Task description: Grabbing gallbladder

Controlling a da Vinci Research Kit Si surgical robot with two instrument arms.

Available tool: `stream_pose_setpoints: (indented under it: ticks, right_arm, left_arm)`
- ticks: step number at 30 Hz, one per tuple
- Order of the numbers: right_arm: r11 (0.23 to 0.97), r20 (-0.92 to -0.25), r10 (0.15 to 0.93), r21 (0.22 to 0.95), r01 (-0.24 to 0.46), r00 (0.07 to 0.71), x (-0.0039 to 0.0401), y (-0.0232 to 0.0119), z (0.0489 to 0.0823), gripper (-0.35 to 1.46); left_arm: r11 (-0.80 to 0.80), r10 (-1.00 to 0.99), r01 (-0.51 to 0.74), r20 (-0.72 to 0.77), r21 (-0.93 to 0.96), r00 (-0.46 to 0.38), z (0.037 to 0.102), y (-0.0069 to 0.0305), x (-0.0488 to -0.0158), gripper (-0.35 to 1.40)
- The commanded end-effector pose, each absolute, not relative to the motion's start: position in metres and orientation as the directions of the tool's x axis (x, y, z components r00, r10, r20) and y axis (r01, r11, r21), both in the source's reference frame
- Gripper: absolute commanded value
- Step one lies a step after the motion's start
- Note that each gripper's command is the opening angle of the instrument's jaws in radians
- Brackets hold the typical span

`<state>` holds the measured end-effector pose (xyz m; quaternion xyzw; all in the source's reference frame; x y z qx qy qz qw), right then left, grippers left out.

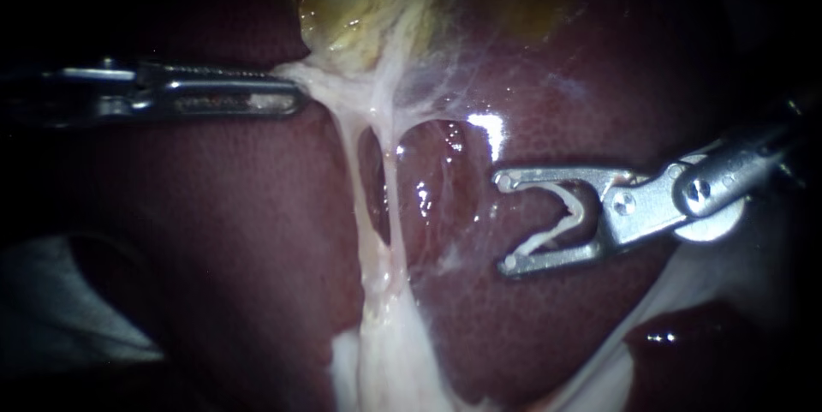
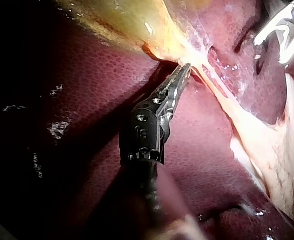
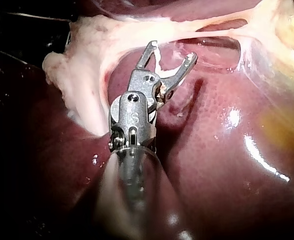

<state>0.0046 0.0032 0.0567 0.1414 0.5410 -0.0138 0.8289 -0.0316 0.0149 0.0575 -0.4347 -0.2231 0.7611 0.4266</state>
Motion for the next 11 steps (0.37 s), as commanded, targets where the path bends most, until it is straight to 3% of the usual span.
stream_pose_setpoints:
  ticks: [1, 11]
  right_arm:
    - [0.960, -0.901, 0.130, 0.220, 0.176, 0.414, 0.0046, 0.0032, 0.0567, 0.50]
    - [0.960, -0.901, 0.130, 0.220, 0.175, 0.414, 0.0045, 0.0032, 0.0567, 0.50]
  left_arm:
    - [-0.534, 0.845, -0.459, -0.471, -0.710, -0.256, 0.0573, 0.0152, -0.0312, -0.35]
    - [-0.529, 0.847, -0.469, -0.468, -0.707, -0.251, 0.0572, 0.0153, -0.0311, -0.35]
